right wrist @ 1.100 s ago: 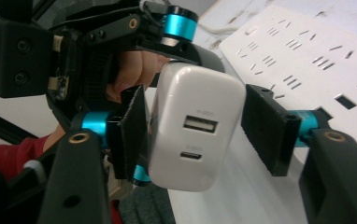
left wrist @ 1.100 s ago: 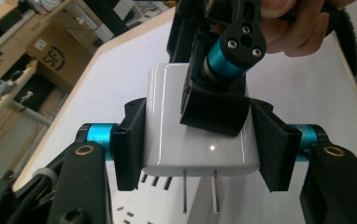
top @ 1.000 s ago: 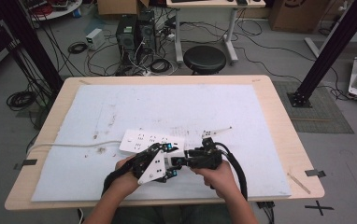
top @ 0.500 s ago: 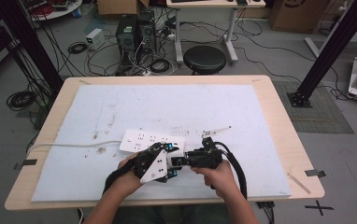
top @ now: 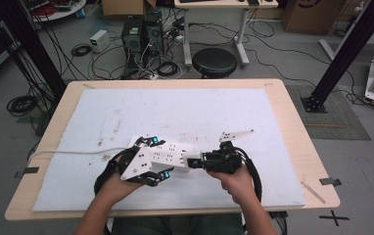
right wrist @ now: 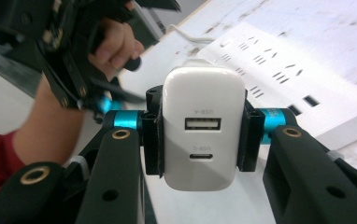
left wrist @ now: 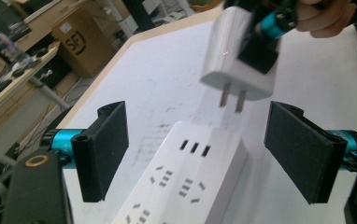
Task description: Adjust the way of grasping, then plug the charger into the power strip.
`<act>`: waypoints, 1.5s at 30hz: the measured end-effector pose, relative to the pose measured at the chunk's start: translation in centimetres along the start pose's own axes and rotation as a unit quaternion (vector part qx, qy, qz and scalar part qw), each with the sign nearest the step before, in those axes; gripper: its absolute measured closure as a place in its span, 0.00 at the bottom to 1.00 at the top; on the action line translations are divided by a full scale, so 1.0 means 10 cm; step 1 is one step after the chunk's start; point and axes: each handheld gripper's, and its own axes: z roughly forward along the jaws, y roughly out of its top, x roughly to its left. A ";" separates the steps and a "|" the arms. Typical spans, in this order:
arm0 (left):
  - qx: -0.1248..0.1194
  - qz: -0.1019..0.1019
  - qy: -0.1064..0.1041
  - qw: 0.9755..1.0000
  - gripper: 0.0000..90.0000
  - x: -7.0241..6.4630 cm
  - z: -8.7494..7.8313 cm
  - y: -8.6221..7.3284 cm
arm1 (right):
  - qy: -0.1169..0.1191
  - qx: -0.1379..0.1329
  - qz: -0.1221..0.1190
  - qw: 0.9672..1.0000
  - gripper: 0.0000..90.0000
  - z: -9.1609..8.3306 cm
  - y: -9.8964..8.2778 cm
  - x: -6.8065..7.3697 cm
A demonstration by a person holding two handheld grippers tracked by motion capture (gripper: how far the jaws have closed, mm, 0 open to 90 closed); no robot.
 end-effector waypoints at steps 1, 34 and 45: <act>0.005 -0.009 0.006 1.000 0.21 0.03 -0.04 -0.01 | -0.005 0.001 -0.002 1.000 0.70 -0.01 0.00 0.01; 0.052 -0.124 0.096 0.986 0.16 0.51 -0.61 -0.44 | -0.184 0.094 -0.215 0.955 0.70 0.06 0.51 0.07; 0.070 -0.125 0.094 0.985 0.17 0.47 -0.69 -0.54 | -0.172 0.200 -0.235 0.935 0.70 0.15 0.87 -0.01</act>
